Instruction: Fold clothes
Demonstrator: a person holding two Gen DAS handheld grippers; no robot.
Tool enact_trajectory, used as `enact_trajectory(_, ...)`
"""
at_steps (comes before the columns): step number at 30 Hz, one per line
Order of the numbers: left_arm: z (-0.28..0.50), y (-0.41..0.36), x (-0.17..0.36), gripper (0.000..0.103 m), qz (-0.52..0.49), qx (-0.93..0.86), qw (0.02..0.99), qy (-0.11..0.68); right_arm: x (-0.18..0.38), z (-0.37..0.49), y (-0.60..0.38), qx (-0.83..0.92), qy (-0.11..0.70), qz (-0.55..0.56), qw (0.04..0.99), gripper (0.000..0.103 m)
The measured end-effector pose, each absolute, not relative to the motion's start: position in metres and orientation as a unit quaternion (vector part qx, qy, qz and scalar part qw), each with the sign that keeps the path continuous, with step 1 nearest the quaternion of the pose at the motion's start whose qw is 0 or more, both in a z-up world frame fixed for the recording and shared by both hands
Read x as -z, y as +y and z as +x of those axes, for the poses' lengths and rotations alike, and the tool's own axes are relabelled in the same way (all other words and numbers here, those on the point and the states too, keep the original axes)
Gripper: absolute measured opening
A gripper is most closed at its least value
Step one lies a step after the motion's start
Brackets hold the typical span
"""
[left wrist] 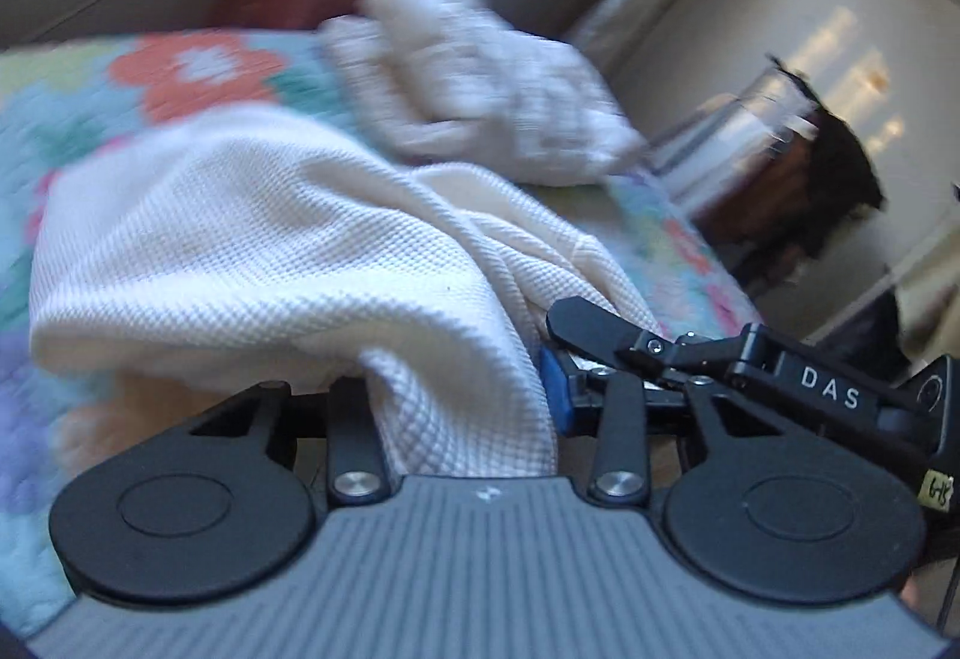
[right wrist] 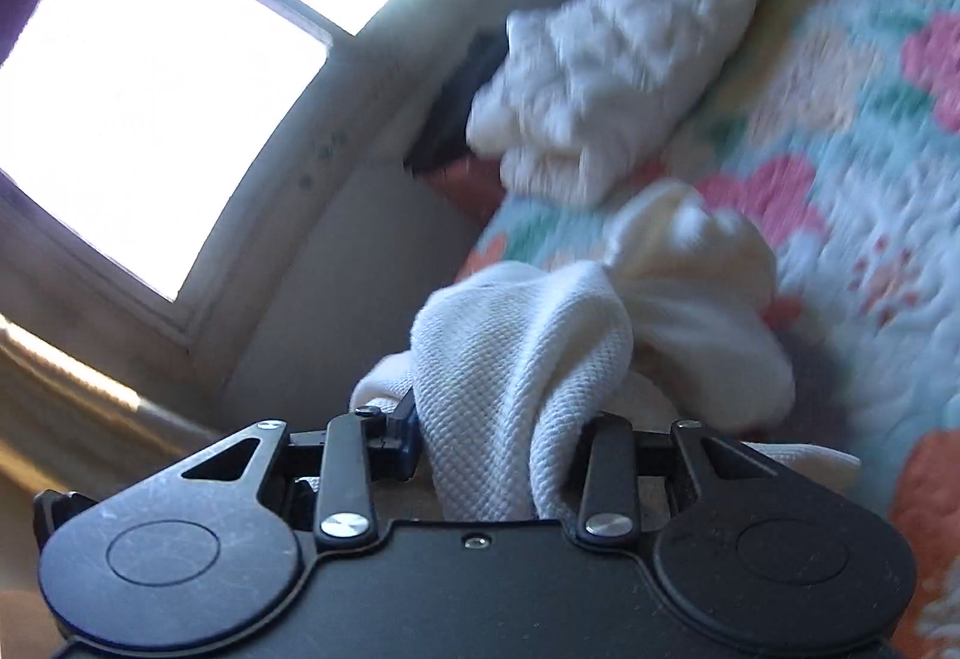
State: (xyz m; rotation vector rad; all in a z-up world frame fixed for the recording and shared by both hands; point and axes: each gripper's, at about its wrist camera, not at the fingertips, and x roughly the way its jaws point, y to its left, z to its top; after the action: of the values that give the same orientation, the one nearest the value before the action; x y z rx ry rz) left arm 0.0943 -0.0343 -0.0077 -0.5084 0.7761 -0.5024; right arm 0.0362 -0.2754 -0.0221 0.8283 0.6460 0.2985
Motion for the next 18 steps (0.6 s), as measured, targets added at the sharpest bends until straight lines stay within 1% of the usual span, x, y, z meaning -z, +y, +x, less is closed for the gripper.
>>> enact_trajectory(3,0.088,-0.079,-0.036,0.036,-0.213,0.290,0.867,0.343,-0.016,0.011,-0.316,-0.115,0.250,0.394,0.877,0.041)
enact_trajectory(6,0.066,-0.121,-0.082,0.036,-0.184,0.346,0.867,0.308,-0.060,-0.036,-0.351,-0.093,0.185,0.366,0.907,0.041)
enact_trajectory(9,0.031,-0.161,-0.123,0.036,-0.156,0.398,0.859,0.283,-0.095,-0.087,-0.386,-0.073,0.135,0.345,0.926,0.041)
enact_trajectory(11,-0.002,-0.188,-0.143,0.036,-0.136,0.428,0.852,0.270,-0.111,-0.121,-0.403,-0.053,0.117,0.333,0.934,0.041)
enact_trajectory(15,-0.064,-0.229,-0.163,0.036,-0.112,0.478,0.833,0.255,-0.118,-0.190,-0.432,-0.009,0.091,0.325,0.941,0.041)
enact_trajectory(18,-0.098,-0.257,-0.165,0.036,-0.104,0.508,0.816,0.256,-0.119,-0.230,-0.448,0.028,0.077,0.316,0.945,0.041)
